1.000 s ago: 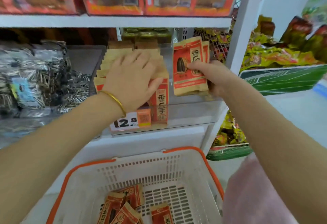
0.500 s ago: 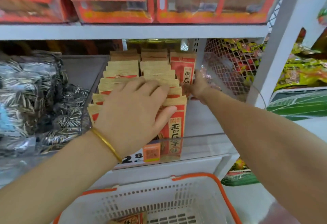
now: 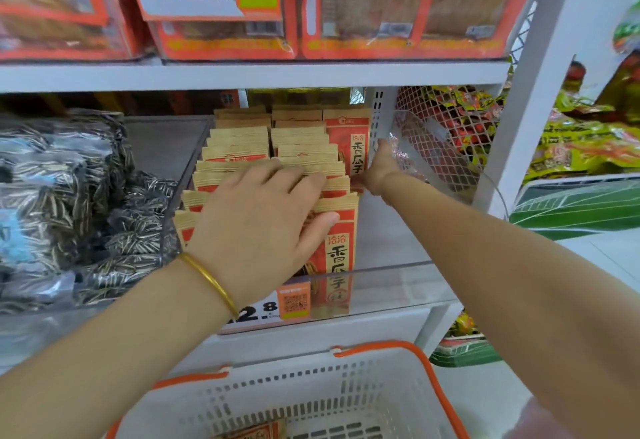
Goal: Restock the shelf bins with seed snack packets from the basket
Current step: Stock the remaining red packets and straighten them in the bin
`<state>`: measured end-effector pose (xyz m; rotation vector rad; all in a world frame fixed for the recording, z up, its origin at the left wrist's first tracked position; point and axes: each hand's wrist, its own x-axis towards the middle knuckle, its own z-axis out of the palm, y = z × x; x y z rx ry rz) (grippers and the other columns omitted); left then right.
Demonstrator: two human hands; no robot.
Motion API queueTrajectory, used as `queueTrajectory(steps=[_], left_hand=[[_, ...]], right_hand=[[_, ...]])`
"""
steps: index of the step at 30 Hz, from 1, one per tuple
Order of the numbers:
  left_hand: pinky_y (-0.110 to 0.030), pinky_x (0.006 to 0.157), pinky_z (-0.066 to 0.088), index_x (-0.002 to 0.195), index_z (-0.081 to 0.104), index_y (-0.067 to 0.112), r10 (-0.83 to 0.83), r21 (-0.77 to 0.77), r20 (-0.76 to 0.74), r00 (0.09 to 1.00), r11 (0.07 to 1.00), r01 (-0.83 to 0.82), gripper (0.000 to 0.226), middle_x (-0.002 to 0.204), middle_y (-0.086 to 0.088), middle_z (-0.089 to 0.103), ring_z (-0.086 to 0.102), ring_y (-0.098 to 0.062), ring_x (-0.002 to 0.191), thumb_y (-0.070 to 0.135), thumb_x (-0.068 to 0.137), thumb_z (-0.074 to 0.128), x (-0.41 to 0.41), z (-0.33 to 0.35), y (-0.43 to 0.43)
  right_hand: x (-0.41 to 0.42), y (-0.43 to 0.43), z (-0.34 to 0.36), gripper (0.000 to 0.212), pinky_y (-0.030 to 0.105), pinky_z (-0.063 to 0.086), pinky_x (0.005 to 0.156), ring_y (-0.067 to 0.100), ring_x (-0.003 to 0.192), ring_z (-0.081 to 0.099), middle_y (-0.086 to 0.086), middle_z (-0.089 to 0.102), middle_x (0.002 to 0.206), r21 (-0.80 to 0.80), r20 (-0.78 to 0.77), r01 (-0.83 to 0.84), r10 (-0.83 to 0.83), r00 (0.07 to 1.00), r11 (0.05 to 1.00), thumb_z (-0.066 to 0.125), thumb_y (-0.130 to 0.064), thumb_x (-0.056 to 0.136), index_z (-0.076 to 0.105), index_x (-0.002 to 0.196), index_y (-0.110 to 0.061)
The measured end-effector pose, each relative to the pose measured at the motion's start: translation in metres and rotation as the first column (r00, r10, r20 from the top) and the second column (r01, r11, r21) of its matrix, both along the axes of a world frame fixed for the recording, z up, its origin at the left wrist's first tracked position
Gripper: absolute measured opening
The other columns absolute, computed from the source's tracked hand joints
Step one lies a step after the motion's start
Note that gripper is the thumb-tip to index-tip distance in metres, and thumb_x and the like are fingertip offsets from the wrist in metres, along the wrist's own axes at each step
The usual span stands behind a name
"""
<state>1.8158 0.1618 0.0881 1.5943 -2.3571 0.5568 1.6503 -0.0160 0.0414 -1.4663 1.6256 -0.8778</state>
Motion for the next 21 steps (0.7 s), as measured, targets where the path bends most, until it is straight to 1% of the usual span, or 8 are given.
queueTrajectory(steps=[4, 7, 9, 11, 15, 17, 19, 21], left_hand=[[-0.042, 0.094, 0.046, 0.122, 0.057, 0.013, -0.067, -0.043, -0.032, 0.997, 0.997, 0.066, 0.051, 0.128, -0.009, 0.058, 0.054, -0.027, 0.116, 0.044, 0.094, 0.029, -0.001, -0.007, 0.005], [-0.022, 0.083, 0.047, 0.104, 0.056, 0.016, 0.055, -0.021, -0.183, 0.982, 0.998, -0.060, 0.035, 0.142, -0.014, 0.042, 0.063, -0.008, 0.094, 0.032, 0.100, 0.025, 0.000, -0.016, 0.035], [-0.041, 0.085, 0.050, 0.109, 0.062, 0.007, -0.223, -0.074, -0.085, 0.971, 0.973, 0.218, 0.033, 0.131, -0.016, 0.054, 0.062, -0.025, 0.103, 0.023, 0.096, 0.037, 0.009, -0.045, 0.072], [-0.047, 0.083, 0.048, 0.109, 0.064, 0.004, -0.388, 0.049, 0.013, 0.922, 0.921, 0.387, 0.030, 0.122, -0.016, 0.060, 0.058, -0.034, 0.108, 0.018, 0.090, 0.046, 0.025, -0.064, 0.106], [-0.044, 0.066, 0.054, 0.097, 0.067, 0.008, -0.251, 0.420, 0.141, 0.958, 0.891, 0.172, 0.032, 0.109, -0.013, 0.065, 0.062, -0.033, 0.095, 0.023, 0.082, 0.043, 0.058, -0.119, 0.129], [-0.044, 0.065, 0.056, 0.088, 0.069, 0.010, -0.227, 0.540, 0.142, 0.963, 0.834, 0.117, 0.036, 0.101, -0.010, 0.067, 0.063, -0.031, 0.090, 0.025, 0.081, 0.038, 0.072, -0.137, 0.133], [-0.044, 0.065, 0.055, 0.085, 0.069, 0.012, -0.195, 0.585, 0.122, 0.973, 0.806, 0.089, 0.040, 0.096, -0.008, 0.068, 0.063, -0.030, 0.089, 0.027, 0.082, 0.032, 0.083, -0.147, 0.139], [-0.044, 0.061, 0.054, 0.085, 0.069, 0.013, -0.171, 0.615, 0.092, 0.981, 0.784, 0.078, 0.045, 0.093, -0.007, 0.067, 0.062, -0.029, 0.087, 0.030, 0.082, 0.028, 0.087, -0.154, 0.144]], right_hand=[[-0.011, 0.060, 0.035, 0.053, 0.043, 0.050, 0.092, 0.024, 0.103, 0.057, 0.009, 0.057, 0.112, -0.208, -0.114, 0.008, -0.032, 0.993, 0.978, 0.069, -0.010, 0.083, 0.045, 0.129, -0.009], [-0.028, 0.150, 0.048, 0.018, 0.041, 0.056, 0.071, 0.022, 0.079, 0.065, 0.003, 0.063, 0.081, -0.431, -0.095, -0.046, 0.005, 0.995, 0.901, 0.065, -0.009, 0.085, 0.061, 0.101, -0.017], [-0.032, 0.212, 0.044, 0.013, 0.033, 0.055, 0.057, 0.018, 0.068, 0.067, 0.006, 0.065, 0.075, -0.413, -0.044, -0.157, 0.153, 0.987, 0.897, 0.062, -0.006, 0.086, 0.062, 0.093, -0.017], [-0.021, 0.246, 0.018, 0.010, 0.031, 0.053, 0.053, 0.016, 0.063, 0.066, 0.007, 0.065, 0.074, -0.228, -0.059, -0.359, 0.355, 0.933, 0.905, 0.063, -0.008, 0.086, 0.063, 0.091, -0.017], [0.019, 0.252, -0.096, 0.011, 0.017, 0.045, 0.057, 0.011, 0.068, 0.059, -0.006, 0.058, 0.082, 0.252, -0.302, -0.650, 0.696, 0.651, 0.717, 0.059, -0.017, 0.090, 0.063, 0.101, -0.016], [0.031, 0.247, -0.169, 0.022, 0.020, 0.047, 0.077, 0.013, 0.087, 0.053, -0.004, 0.054, 0.097, 0.450, -0.345, -0.672, 0.809, 0.477, 0.588, 0.055, -0.017, 0.092, 0.060, 0.111, -0.009], [0.029, 0.244, -0.233, 0.035, 0.035, 0.045, 0.096, 0.021, 0.107, 0.053, 0.004, 0.056, 0.120, 0.603, -0.385, -0.615, 0.861, 0.334, 0.508, 0.054, -0.020, 0.092, 0.054, 0.124, -0.006], [0.019, 0.246, -0.283, 0.050, 0.039, 0.038, 0.105, 0.029, 0.126, 0.045, 0.012, 0.044, 0.141, 0.685, -0.402, -0.522, 0.861, 0.311, 0.508, 0.053, -0.022, 0.094, 0.039, 0.139, -0.006]])
